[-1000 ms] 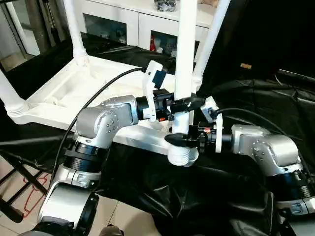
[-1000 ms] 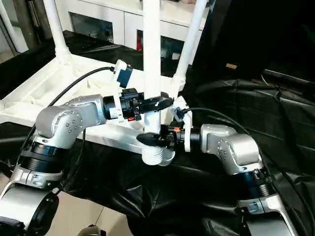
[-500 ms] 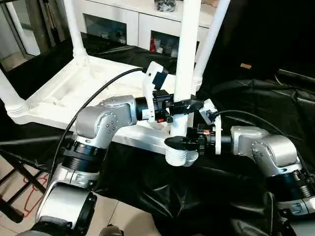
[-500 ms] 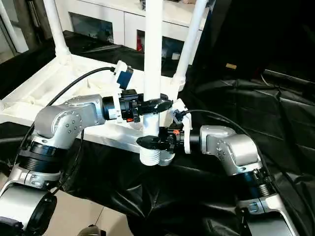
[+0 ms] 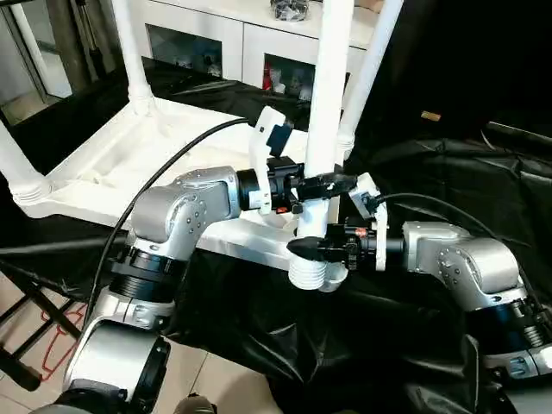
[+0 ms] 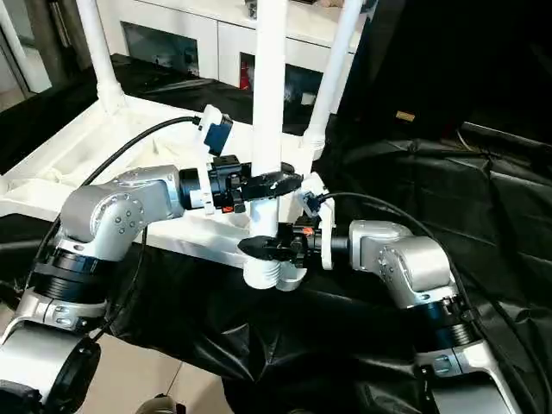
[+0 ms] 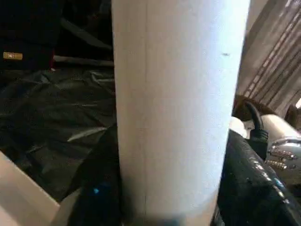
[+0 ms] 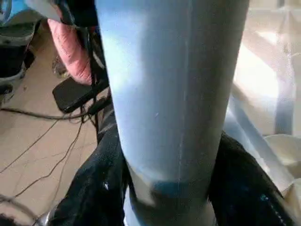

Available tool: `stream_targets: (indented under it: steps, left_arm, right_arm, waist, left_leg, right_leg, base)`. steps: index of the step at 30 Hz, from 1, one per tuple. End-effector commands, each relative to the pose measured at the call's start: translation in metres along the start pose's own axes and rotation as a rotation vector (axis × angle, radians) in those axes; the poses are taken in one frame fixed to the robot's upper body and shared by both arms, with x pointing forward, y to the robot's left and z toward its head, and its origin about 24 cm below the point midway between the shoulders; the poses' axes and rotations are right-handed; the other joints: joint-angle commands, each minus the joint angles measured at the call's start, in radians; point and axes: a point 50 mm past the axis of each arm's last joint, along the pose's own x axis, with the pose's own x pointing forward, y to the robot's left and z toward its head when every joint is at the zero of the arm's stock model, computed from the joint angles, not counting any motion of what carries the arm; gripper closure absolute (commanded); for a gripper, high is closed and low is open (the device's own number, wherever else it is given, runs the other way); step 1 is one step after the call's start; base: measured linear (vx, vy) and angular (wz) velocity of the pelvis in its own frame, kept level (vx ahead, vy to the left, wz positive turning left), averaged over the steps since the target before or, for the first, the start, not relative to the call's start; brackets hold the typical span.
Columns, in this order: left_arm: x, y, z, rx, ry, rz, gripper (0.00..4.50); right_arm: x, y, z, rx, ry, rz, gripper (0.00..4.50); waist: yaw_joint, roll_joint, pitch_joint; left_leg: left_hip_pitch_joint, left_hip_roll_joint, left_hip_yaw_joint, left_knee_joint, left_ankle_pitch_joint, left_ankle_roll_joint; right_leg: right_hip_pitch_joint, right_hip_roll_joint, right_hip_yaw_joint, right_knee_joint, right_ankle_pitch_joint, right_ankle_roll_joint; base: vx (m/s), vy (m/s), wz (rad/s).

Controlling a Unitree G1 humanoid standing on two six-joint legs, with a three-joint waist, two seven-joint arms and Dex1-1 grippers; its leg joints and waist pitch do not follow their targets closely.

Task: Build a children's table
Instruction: Pick table leg

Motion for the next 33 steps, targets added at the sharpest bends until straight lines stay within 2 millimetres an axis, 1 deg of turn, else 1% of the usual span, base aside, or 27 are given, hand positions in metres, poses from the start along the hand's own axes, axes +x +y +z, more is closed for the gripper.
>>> stream_targets:
  steps: [1, 2, 3, 4, 6, 7, 8, 9, 10, 11, 12, 13, 14, 15, 16, 17, 19, 21, 22, 23, 24, 25, 26, 27, 29, 31, 33]
  left_arm:
    - [0.023, -0.021, 0.015, 0.038, -0.103, -0.128, 1.59]
    - [0.023, -0.018, 0.019, 0.024, -0.167, -0.1, 1.59]
    - [0.023, -0.017, 0.02, 0.018, -0.19, -0.089, 1.45]
    - [0.022, -0.014, 0.023, 0.003, -0.24, -0.065, 1.39]
    - [0.021, -0.012, 0.028, 0.013, -0.328, -0.027, 1.37]
    - [0.016, -0.008, 0.031, -0.03, -0.391, -0.002, 1.37]
    - [0.015, -0.007, 0.031, -0.044, -0.404, 0.008, 1.37]
    - [0.011, -0.004, 0.031, -0.041, -0.421, 0.026, 1.37]
    - [0.008, -0.003, 0.031, -0.028, -0.427, 0.035, 1.37]
    - [0.007, -0.002, 0.031, -0.019, -0.43, 0.039, 1.37]
    - [0.002, -0.001, 0.029, 0.004, -0.431, 0.04, 1.37]
    - [0.001, 0.0, 0.028, 0.012, -0.428, 0.038, 1.37]
    - [-0.002, 0.0, 0.027, 0.029, -0.422, 0.035, 1.37]
    - [-0.006, 0.0, 0.025, 0.058, -0.409, 0.028, 1.37]
    - [-0.009, 0.001, 0.02, 0.094, -0.361, 0.025, 1.37]
    - [-0.013, 0.005, 0.009, 0.164, -0.258, 0.039, 1.37]
    - [-0.018, 0.015, -0.006, 0.243, -0.104, 0.087, 1.37]
    - [-0.022, 0.022, -0.018, 0.319, 0.012, 0.127, 1.37]
    - [-0.027, 0.027, -0.027, 0.371, 0.101, 0.141, 1.37]
    - [-0.029, 0.029, -0.031, 0.392, 0.137, 0.139, 1.37]
    - [-0.036, 0.033, -0.044, 0.446, 0.249, 0.115, 1.37]
    - [-0.038, 0.033, -0.048, 0.456, 0.283, 0.099, 1.37]
    - [-0.041, 0.033, -0.053, 0.452, 0.318, 0.064, 1.37]
    - [-0.043, 0.033, -0.058, 0.444, 0.345, 0.028, 1.37]
    - [-0.047, 0.032, -0.064, 0.42, 0.392, -0.044, 1.37]
    - [-0.05, 0.033, -0.068, 0.421, 0.439, -0.086, 1.37]
    - [-0.052, 0.039, -0.072, 0.459, 0.499, -0.108, 1.37]
  right_arm:
    - [-0.002, -0.008, 0.0, 0.02, -0.048, -0.099, 2.56]
    - [0.0, -0.009, 0.0, 0.024, -0.078, -0.112, 2.56]
    - [0.0, -0.009, 0.001, 0.026, -0.089, -0.117, 2.56]
    - [0.001, -0.009, 0.001, 0.03, -0.112, -0.127, 2.57]
    - [0.002, -0.01, 0.002, 0.026, -0.176, -0.157, 2.59]
    - [0.003, -0.012, 0.002, 0.034, -0.245, -0.203, 2.61]
    - [0.003, -0.012, 0.002, 0.036, -0.26, -0.215, 2.61]
    - [0.002, -0.014, 0.001, 0.046, -0.288, -0.251, 2.61]
    - [0.002, -0.015, 0.0, 0.051, -0.3, -0.272, 2.61]
    - [0.001, -0.015, -0.001, 0.056, -0.306, -0.284, 2.62]
    - [-0.001, -0.017, -0.003, 0.061, -0.335, -0.333, 2.62]
    - [-0.002, -0.018, -0.003, 0.062, -0.342, -0.35, 2.62]
    - [-0.004, -0.02, -0.005, 0.059, -0.346, -0.378, 2.62]
    - [-0.007, -0.022, -0.007, 0.048, -0.352, -0.432, 2.62]
    - [-0.01, -0.024, -0.009, 0.037, -0.342, -0.468, 2.62]
    - [-0.014, -0.026, -0.012, 0.021, -0.331, -0.526, 2.62]
    - [-0.02, -0.029, -0.013, 0.0, -0.312, -0.576, 2.62]
    - [-0.023, -0.031, -0.013, -0.011, -0.304, -0.604, 2.62]
    - [-0.025, -0.031, -0.013, -0.019, -0.295, -0.619, 2.62]
    - [-0.025, -0.031, -0.012, -0.023, -0.29, -0.621, 2.62]
    - [-0.026, -0.031, -0.011, -0.039, -0.274, -0.622, 2.62]
    - [-0.027, -0.03, -0.011, -0.045, -0.268, -0.618, 2.62]
    - [-0.027, -0.03, -0.01, -0.053, -0.258, -0.613, 2.62]
    - [-0.029, -0.03, -0.009, -0.058, -0.251, -0.608, 2.62]
    - [-0.031, -0.03, -0.006, -0.07, -0.245, -0.61, 2.62]
    - [-0.033, -0.03, -0.004, -0.077, -0.244, -0.61, 2.62]
    - [-0.034, -0.029, -0.002, -0.084, -0.231, -0.59, 2.62]
  waist:
    - [0.0, 0.007, -0.081]
    - [-0.001, 0.003, -0.081]
    - [0.0, 0.003, -0.08]
    - [0.003, 0.015, -0.083]
    - [0.0, 0.007, -0.083]
    - [-0.001, 0.026, -0.081]
    - [-0.003, 0.017, -0.082]
    - [-0.004, 0.017, -0.083]
    - [-0.003, 0.029, -0.082]
    - [-0.008, 0.026, -0.081]
    - [-0.008, 0.03, -0.081]
    - [-0.01, 0.029, -0.081]
    - [-0.012, 0.033, -0.082]
    - [-0.012, 0.034, -0.082]
    - [-0.017, 0.034, -0.081]
    - [-0.02, 0.034, -0.082]
    - [-0.021, 0.038, -0.081]
    - [-0.03, 0.032, -0.08]
    - [-0.029, 0.038, -0.079]
    - [-0.031, 0.035, -0.08]
    - [-0.028, 0.037, -0.08]
    - [-0.028, 0.037, -0.081]
    - [-0.03, 0.039, -0.08]
    - [-0.029, 0.036, -0.081]
    - [-0.028, 0.035, -0.08]
    - [-0.029, 0.033, -0.08]
    - [-0.028, 0.036, -0.078]
  left_leg:
    - [0.016, 0.002, 0.009, -0.063, -0.141, -0.019]
    - [0.015, 0.001, 0.01, -0.061, -0.146, -0.017]
    - [0.014, 0.002, 0.011, -0.062, -0.148, -0.016]
    - [0.017, 0.002, 0.007, -0.062, -0.15, -0.02]
    - [0.016, 0.002, 0.008, -0.062, -0.164, -0.02]
    - [0.018, 0.002, 0.008, -0.064, -0.175, -0.024]
    - [0.017, 0.0, 0.007, -0.065, -0.188, -0.028]
    - [0.018, 0.0, 0.008, -0.064, -0.19, -0.028]
    - [0.019, -0.001, 0.006, -0.065, -0.189, -0.029]
    - [0.019, 0.0, 0.007, -0.066, -0.202, -0.027]
    - [0.019, -0.001, 0.005, -0.068, -0.203, -0.026]
    - [0.018, -0.001, 0.006, -0.068, -0.198, -0.025]
    - [0.018, -0.002, 0.005, -0.068, -0.197, -0.025]
    - [0.018, -0.002, 0.005, -0.068, -0.191, -0.025]
    - [0.017, -0.002, 0.006, -0.07, -0.189, -0.027]
    - [0.019, -0.001, 0.006, -0.071, -0.189, -0.027]
    - [0.021, -0.002, 0.005, -0.073, -0.193, -0.027]
    - [0.019, -0.001, 0.005, -0.074, -0.197, -0.032]
    - [0.021, -0.001, 0.003, -0.076, -0.206, -0.032]
    - [0.021, -0.001, 0.006, -0.075, -0.209, -0.038]
    - [0.022, -0.001, 0.003, -0.076, -0.21, -0.036]
    - [0.023, 0.0, 0.004, -0.076, -0.212, -0.037]
    - [0.021, 0.0, 0.004, -0.076, -0.211, -0.04]
    - [0.022, -0.001, 0.006, -0.075, -0.203, -0.037]
    - [0.023, 0.001, 0.008, -0.074, -0.208, -0.035]
    - [0.023, 0.001, 0.009, -0.074, -0.212, -0.035]
    - [0.025, 0.001, 0.009, -0.075, -0.229, -0.032]
  right_leg:
    - [0.065, -0.048, 0.035, -0.061, -0.154, -0.182]
    - [0.065, -0.05, 0.036, -0.064, -0.158, -0.184]
    - [0.065, -0.051, 0.036, -0.065, -0.159, -0.187]
    - [0.066, -0.052, 0.035, -0.062, -0.157, -0.192]
    - [0.066, -0.051, 0.034, -0.065, -0.157, -0.192]
    - [0.062, -0.049, 0.036, -0.069, -0.155, -0.189]
    - [0.066, -0.049, 0.033, -0.068, -0.166, -0.189]
    - [0.065, -0.047, 0.033, -0.069, -0.168, -0.188]
    - [0.064, -0.047, 0.034, -0.069, -0.17, -0.186]
    - [0.063, -0.045, 0.033, -0.075, -0.184, -0.176]
    - [0.065, -0.045, 0.033, -0.076, -0.201, -0.164]
    - [0.064, -0.045, 0.033, -0.076, -0.203, -0.16]
    - [0.065, -0.043, 0.033, -0.073, -0.202, -0.16]
    - [0.065, -0.044, 0.033, -0.075, -0.203, -0.156]
    - [0.064, -0.043, 0.033, -0.075, -0.209, -0.151]
    - [0.063, -0.042, 0.034, -0.075, -0.216, -0.141]
    - [0.06, -0.04, 0.034, -0.077, -0.228, -0.128]
    - [0.062, -0.04, 0.036, -0.076, -0.236, -0.112]
    - [0.059, -0.04, 0.036, -0.081, -0.254, -0.103]
    - [0.059, -0.042, 0.037, -0.077, -0.249, -0.109]
    - [0.059, -0.044, 0.036, -0.08, -0.255, -0.108]
    - [0.058, -0.044, 0.037, -0.078, -0.254, -0.107]
    - [0.059, -0.044, 0.038, -0.074, -0.241, -0.114]
    - [0.058, -0.046, 0.039, -0.074, -0.23, -0.126]
    - [0.056, -0.047, 0.04, -0.07, -0.22, -0.15]
    - [0.056, -0.048, 0.04, -0.07, -0.221, -0.156]
    - [0.054, -0.047, 0.04, -0.076, -0.249, -0.15]
  base:
    - [0.0, 0.0, 0.0]
    - [0.0, 0.0, 0.0]
    - [0.0, 0.0, 0.0]
    - [0.0, 0.0, 0.0]
    - [0.0, 0.0, 0.0]
    - [0.0, 0.0, 0.0]
    - [0.0, 0.0, 0.0]
    - [0.0, 0.0, 0.0]
    - [0.0, 0.0, 0.0]
    - [0.0, 0.0, 0.0]
    - [0.0, 0.0, 0.0]
    - [0.0, 0.0, 0.0]
    - [0.0, 0.0, 0.0]
    - [0.0, 0.0, 0.0]
    - [0.0, 0.0, 0.0]
    - [0.0, 0.0, 0.0]
    - [0.0, 0.0, 0.0]
    - [0.0, 0.0, 0.0]
    - [0.0, 0.0, 0.0]
    - [0.0, 0.0, 0.0]
    - [0.0, 0.0, 0.0]
    - [0.0, 0.0, 0.0]
    - [0.0, 0.0, 0.0]
    - [0.0, 0.0, 0.0]
    - [0.0, 0.0, 0.0]
    - [0.0, 0.0, 0.0]
    - [0.0, 0.0, 0.0]
